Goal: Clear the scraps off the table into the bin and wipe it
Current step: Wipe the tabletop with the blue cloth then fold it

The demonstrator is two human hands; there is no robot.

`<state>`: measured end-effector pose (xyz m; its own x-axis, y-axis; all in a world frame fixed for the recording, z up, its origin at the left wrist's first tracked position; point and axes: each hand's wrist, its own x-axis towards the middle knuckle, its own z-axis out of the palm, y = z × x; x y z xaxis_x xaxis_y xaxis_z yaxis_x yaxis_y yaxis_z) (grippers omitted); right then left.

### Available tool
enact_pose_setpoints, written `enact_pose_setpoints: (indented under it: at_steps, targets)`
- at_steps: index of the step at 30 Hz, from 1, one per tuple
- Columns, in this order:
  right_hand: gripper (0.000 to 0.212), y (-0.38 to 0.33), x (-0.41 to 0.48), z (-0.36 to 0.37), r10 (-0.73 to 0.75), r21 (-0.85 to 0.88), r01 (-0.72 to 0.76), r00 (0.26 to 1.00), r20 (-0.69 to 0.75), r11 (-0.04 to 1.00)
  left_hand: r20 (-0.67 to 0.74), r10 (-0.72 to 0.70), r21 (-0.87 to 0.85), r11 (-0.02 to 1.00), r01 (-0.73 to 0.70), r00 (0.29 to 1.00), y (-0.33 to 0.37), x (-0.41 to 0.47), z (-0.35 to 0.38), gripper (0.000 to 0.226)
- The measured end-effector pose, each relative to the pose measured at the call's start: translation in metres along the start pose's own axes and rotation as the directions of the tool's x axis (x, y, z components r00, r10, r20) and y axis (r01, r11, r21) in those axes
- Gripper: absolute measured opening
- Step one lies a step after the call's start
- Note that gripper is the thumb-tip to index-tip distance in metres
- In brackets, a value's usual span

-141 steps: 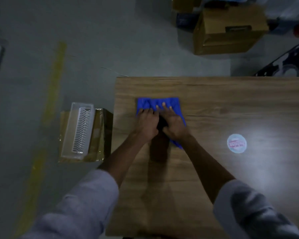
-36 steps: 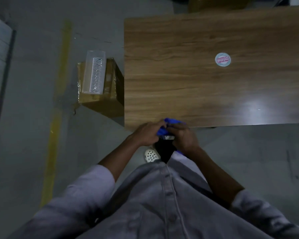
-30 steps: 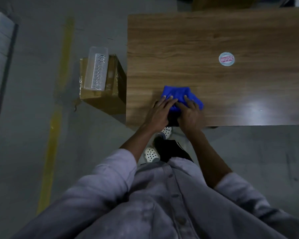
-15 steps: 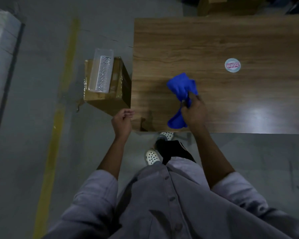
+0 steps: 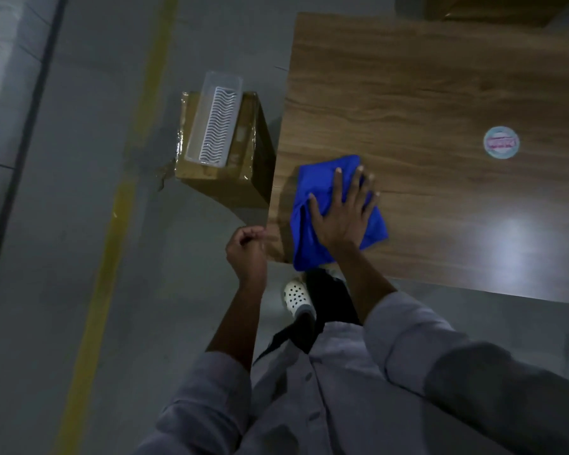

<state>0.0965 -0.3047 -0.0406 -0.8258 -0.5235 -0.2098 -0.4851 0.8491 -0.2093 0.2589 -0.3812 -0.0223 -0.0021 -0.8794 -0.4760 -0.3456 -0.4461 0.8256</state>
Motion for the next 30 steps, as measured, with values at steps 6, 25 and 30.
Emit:
enact_pose_setpoints:
  at_steps: [6, 25, 30]
  targets:
    - [0.089, -0.04, -0.052, 0.027, -0.546, -0.093, 0.571, 0.812, 0.206, 0.815, -0.148, 0.107, -0.005, 0.994, -0.109, 0.983, 0.003, -0.003, -0.007, 0.028]
    - [0.074, 0.013, -0.038, 0.012, -0.451, -0.026, 0.46, 0.879, 0.153, 0.888, 0.108, 0.444, 0.242, 0.856, -0.457, 0.889, 0.006, -0.012, 0.033, 0.009]
    - [0.072, 0.034, 0.061, -0.016, -0.02, 0.01, 0.02, 1.0, -0.01, 1.0, 0.239, 0.499, 0.299, 0.778, -0.552, 0.833, 0.008, -0.001, 0.039, 0.025]
